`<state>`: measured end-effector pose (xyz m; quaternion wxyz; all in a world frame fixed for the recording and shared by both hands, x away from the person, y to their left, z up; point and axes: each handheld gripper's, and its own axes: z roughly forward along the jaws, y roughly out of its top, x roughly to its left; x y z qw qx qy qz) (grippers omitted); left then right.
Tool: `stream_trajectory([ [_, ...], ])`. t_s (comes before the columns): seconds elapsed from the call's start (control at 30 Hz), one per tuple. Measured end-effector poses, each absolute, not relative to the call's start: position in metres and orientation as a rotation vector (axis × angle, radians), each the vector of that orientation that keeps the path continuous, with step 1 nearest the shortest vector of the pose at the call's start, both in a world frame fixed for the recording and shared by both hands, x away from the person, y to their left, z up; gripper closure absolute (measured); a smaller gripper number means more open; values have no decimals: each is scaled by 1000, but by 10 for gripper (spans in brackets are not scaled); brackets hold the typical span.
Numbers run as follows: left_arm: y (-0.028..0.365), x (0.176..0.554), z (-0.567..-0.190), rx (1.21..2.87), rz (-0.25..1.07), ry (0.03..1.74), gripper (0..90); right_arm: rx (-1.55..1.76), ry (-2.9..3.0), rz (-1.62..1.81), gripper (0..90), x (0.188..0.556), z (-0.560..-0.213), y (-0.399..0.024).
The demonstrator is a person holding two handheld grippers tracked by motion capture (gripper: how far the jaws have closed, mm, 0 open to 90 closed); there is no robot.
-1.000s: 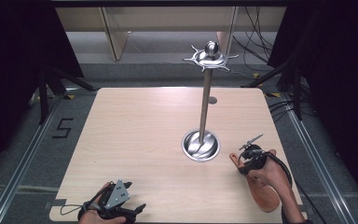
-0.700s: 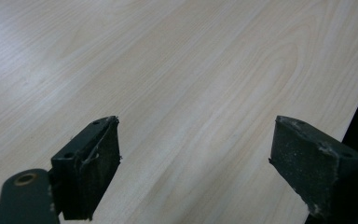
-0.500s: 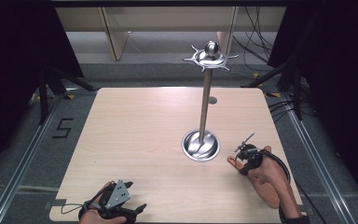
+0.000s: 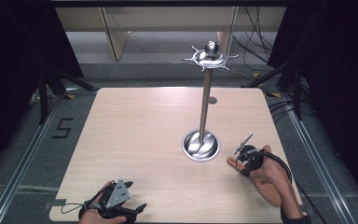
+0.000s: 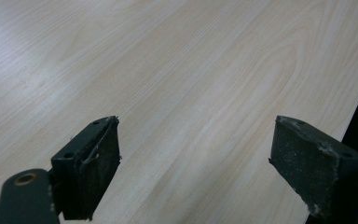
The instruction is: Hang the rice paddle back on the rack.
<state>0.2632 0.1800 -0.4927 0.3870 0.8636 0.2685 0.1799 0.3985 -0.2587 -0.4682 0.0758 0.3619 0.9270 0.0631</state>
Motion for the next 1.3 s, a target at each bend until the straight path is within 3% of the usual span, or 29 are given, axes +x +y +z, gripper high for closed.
stream_trajectory([
  [1.03,180,263,-493,2182,460,696,150,958,2872,82,664,404,-471,-259],
  [1.3,181,262,-493,2197,459,696,150,1038,2743,394,670,391,-432,-271],
])
